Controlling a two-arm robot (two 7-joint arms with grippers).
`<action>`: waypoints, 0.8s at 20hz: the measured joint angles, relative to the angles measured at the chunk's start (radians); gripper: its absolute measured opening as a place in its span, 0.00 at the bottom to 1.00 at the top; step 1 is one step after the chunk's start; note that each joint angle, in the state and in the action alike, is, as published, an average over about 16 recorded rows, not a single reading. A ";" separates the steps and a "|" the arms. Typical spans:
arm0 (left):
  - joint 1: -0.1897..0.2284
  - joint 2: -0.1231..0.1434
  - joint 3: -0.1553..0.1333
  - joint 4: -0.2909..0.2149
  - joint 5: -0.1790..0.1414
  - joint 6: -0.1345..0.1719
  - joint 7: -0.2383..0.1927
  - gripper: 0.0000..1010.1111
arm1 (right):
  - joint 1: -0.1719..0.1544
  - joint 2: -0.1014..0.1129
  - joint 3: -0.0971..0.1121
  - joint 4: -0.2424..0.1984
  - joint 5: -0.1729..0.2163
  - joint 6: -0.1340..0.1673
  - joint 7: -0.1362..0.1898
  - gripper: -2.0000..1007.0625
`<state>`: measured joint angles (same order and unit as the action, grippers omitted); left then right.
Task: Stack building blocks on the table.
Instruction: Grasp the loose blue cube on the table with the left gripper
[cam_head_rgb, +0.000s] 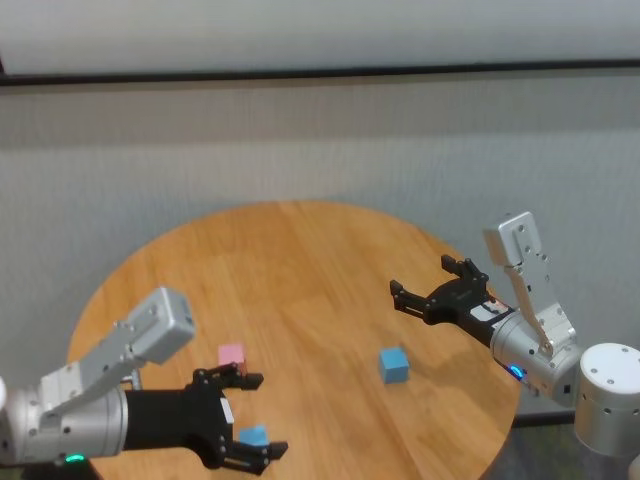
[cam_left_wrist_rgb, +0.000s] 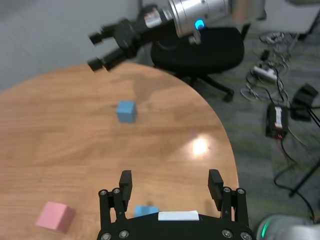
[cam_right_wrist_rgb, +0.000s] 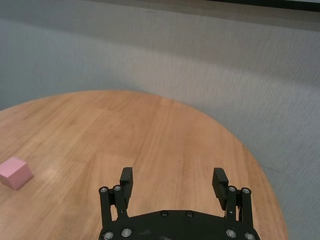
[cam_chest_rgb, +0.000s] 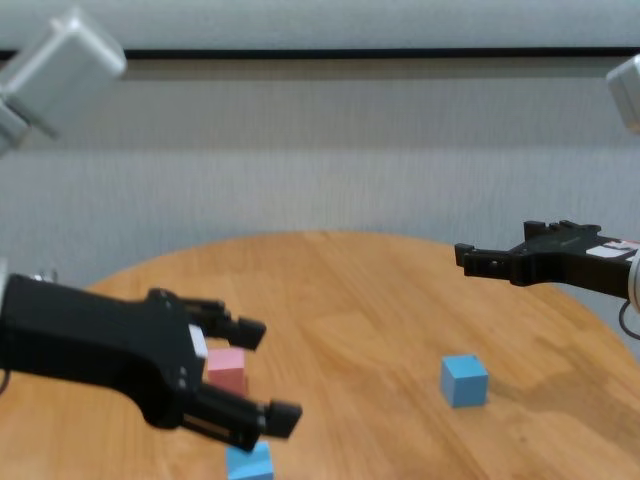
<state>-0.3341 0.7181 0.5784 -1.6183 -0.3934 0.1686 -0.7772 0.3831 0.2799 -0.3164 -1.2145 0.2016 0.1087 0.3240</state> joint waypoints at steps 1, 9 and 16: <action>-0.006 -0.001 0.009 0.007 0.004 -0.001 -0.004 0.99 | 0.000 0.000 0.000 0.000 0.000 0.000 0.000 0.99; -0.047 -0.016 0.056 0.064 0.019 -0.003 -0.017 0.99 | 0.000 0.000 0.000 0.000 0.000 0.000 0.000 0.99; -0.074 -0.031 0.075 0.113 0.014 0.002 -0.011 0.99 | 0.000 0.000 0.000 0.000 0.000 0.000 0.000 0.99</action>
<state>-0.4077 0.6870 0.6538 -1.5051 -0.3798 0.1707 -0.7884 0.3831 0.2799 -0.3164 -1.2145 0.2015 0.1087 0.3240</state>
